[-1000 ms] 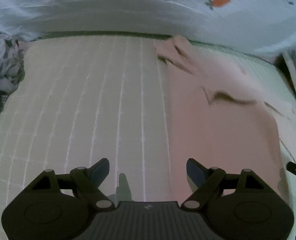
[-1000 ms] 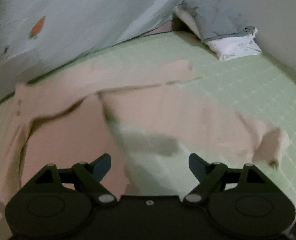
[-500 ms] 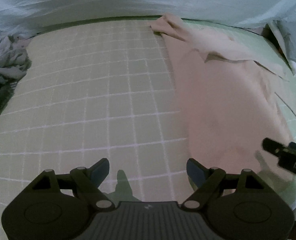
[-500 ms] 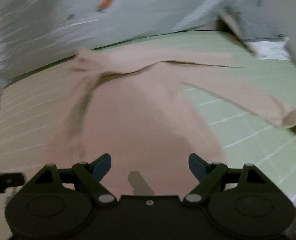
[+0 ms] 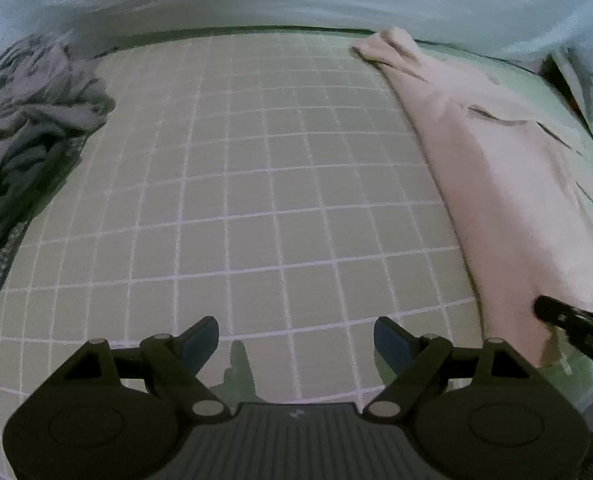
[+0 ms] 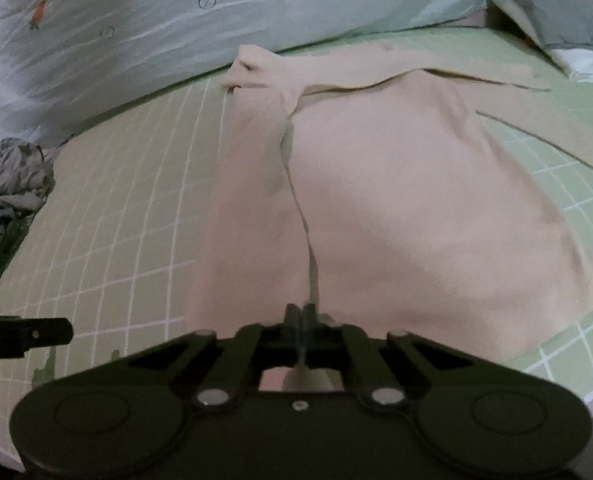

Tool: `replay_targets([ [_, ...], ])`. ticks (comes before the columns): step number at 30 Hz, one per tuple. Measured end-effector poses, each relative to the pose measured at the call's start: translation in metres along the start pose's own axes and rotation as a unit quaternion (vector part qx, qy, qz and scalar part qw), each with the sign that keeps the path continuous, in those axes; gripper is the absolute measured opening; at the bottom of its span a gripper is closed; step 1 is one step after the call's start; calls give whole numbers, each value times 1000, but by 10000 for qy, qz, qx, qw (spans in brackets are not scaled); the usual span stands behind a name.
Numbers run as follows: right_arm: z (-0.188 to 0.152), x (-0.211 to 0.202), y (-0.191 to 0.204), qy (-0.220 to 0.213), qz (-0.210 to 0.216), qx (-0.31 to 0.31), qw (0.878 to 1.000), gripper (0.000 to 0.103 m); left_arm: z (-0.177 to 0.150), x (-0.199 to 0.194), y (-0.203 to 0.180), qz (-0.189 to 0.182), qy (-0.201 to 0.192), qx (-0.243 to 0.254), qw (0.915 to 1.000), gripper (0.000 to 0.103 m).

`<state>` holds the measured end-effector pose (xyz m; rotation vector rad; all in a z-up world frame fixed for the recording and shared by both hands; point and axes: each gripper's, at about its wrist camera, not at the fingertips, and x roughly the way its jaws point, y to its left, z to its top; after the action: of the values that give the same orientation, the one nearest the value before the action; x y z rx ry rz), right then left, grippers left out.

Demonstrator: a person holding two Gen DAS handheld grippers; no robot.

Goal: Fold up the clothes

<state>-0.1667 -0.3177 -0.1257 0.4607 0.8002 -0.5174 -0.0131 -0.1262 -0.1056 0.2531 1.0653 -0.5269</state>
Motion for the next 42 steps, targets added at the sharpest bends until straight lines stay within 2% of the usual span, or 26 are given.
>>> replay_targets([
  [5, -1, -25, 6, -328, -318, 54, 9989, 2, 2, 0, 7, -149, -33, 58, 9999, 85],
  [8, -8, -11, 5, -55, -658, -89, 9978, 2, 4, 1, 5, -220, -17, 163, 9996, 85],
  [11, -12, -2, 3, 87, -746, -103, 9971, 4, 8, 1, 0, -205, -26, 231, 9995, 85],
  [13, -6, -2, 2, 108, -816, -81, 9966, 15, 12, 2, -4, -179, -45, 216, 9996, 86],
  [15, 2, -4, -3, 32, -857, -17, 9963, 38, 19, 4, -10, -115, -54, 173, 9998, 86],
  [19, 17, -8, -22, -121, -820, 52, 9965, 49, 34, 9, -31, 32, -86, 187, 9998, 86],
  [21, 26, -10, -35, -222, -782, 105, 9966, 63, 42, 12, -44, 18, -94, 185, 9998, 86],
  [22, 30, -10, -42, -273, -762, 131, 9966, 67, 46, 14, -50, 9, -98, 183, 9998, 89],
  [23, 36, -11, -50, -340, -763, 151, 9964, 74, 50, 15, -57, 11, -108, 189, 9998, 91],
  [27, 64, -8, -83, -661, -872, 189, 9938, 103, 68, 23, -88, 75, -187, 206, 9996, 92],
  [36, 117, 17, -169, -761, -966, 395, 9916, 103, 102, 58, -150, 309, 1, 4, 9995, 92],
  [42, 151, 40, -226, -817, -1043, 733, 9885, 103, 121, 85, -169, 512, 225, -124, 9984, 92],
])
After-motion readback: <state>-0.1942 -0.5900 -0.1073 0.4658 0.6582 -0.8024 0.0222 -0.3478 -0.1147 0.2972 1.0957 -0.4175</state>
